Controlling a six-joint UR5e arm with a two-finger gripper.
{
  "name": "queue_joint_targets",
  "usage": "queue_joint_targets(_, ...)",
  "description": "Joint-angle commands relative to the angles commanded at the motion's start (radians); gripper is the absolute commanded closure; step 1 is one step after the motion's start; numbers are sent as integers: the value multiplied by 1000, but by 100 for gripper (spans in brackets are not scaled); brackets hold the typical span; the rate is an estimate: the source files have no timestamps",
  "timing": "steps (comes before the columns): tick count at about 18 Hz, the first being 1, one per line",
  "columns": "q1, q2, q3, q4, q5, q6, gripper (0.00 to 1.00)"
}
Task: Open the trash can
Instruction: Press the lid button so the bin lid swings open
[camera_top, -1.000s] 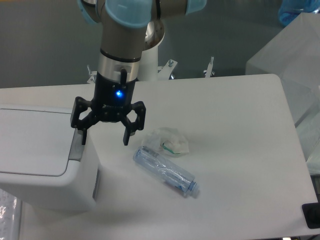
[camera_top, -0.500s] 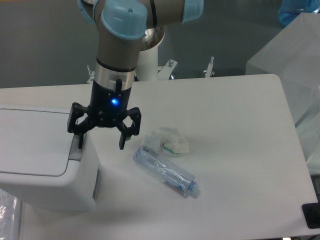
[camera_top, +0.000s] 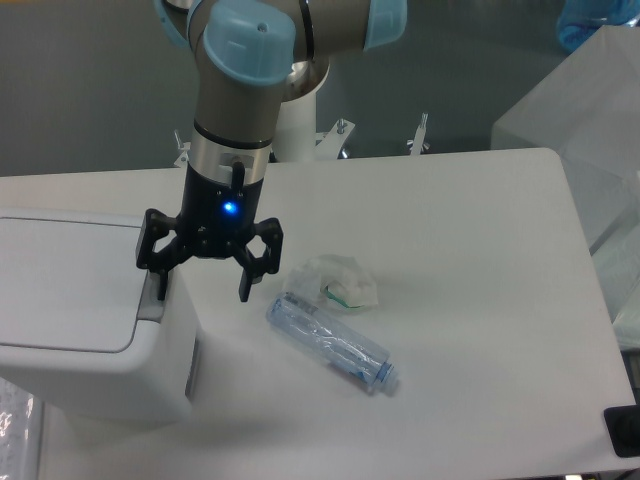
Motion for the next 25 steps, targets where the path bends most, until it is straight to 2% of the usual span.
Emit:
queue_joint_targets(14,0,-8,2,-2,2,0,0)
queue_joint_targets(16,0,-5,17,6,2,-2,0)
queue_joint_targets(20,14,5,90,14,8,24,0)
queue_joint_targets(22,32,3,120,12,43,84,0)
queue_joint_targets(25,54,3,126,9,210,233,0)
